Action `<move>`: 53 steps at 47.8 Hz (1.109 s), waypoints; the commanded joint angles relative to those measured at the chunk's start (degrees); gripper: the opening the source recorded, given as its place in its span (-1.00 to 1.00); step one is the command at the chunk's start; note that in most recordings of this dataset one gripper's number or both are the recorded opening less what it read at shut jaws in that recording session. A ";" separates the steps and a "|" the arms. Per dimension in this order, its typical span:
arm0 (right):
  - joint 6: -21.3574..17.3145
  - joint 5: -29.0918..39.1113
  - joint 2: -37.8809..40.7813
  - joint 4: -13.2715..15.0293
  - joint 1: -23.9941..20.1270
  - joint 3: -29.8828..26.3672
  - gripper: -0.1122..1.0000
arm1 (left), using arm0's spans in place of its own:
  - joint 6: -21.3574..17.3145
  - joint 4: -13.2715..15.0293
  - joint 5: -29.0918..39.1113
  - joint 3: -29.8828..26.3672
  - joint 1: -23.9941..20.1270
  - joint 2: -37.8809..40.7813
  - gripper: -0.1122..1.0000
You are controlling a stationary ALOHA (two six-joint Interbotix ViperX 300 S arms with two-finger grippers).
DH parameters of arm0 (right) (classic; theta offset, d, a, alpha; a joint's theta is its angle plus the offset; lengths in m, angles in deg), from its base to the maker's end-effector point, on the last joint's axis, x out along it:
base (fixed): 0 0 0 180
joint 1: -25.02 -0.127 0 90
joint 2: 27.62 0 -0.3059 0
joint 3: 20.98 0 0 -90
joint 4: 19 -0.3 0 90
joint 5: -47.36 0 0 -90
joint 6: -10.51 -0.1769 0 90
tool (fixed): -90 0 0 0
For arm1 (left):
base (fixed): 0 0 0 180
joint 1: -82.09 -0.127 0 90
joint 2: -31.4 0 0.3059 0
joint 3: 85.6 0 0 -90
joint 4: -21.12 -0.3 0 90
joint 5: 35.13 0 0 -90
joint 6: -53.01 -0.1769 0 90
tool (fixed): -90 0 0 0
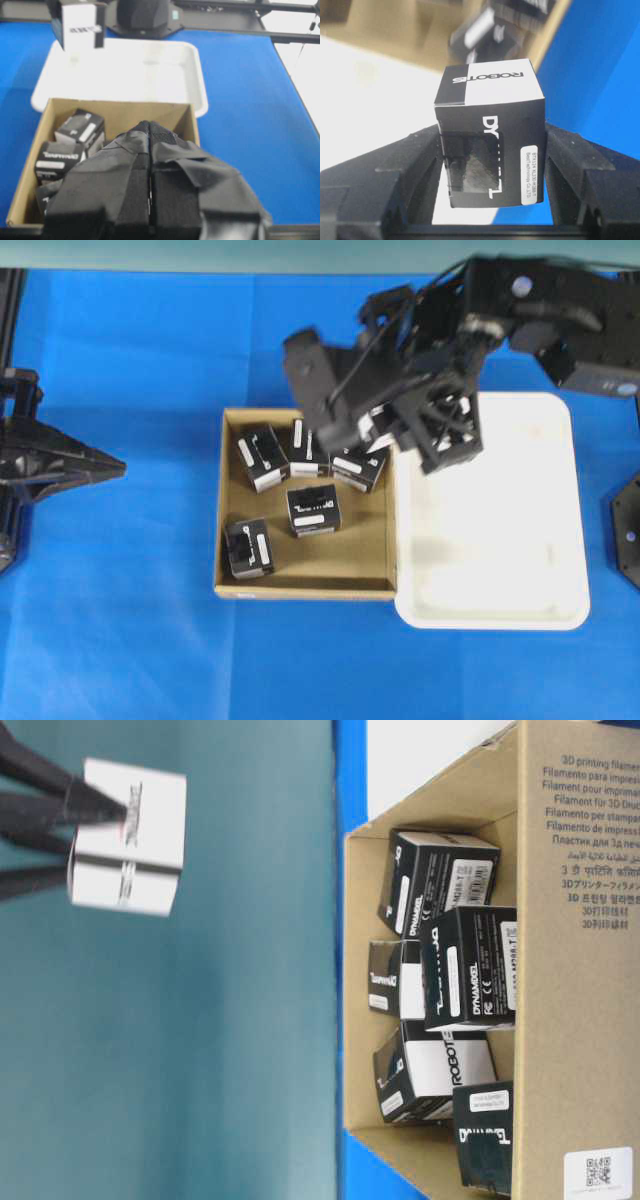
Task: Pick a box that is randomly placed inside the cardboard box.
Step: 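Lift the held box out and carry it right toward the white tray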
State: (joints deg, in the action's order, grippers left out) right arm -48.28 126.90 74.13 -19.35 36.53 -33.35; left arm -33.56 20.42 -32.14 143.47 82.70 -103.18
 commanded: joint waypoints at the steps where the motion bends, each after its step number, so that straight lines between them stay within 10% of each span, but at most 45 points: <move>1: -0.97 -0.09 -1.23 -0.09 2.64 1.32 0.26 | 0.00 -0.18 -0.35 -1.67 -0.09 0.18 -0.92; 30: -1.85 -17.14 -5.01 -2.37 10.46 26.28 0.26 | 0.09 -0.18 -0.35 -1.58 -0.35 0.26 -0.92; 53: -6.24 -29.97 -0.18 -3.78 10.02 32.70 0.26 | 0.09 -0.18 -0.53 -1.58 -0.62 0.44 -0.92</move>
State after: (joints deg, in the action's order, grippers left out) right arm -53.47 98.60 73.17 -22.78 46.82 -0.39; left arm -33.56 20.33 -32.14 143.47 82.18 -103.18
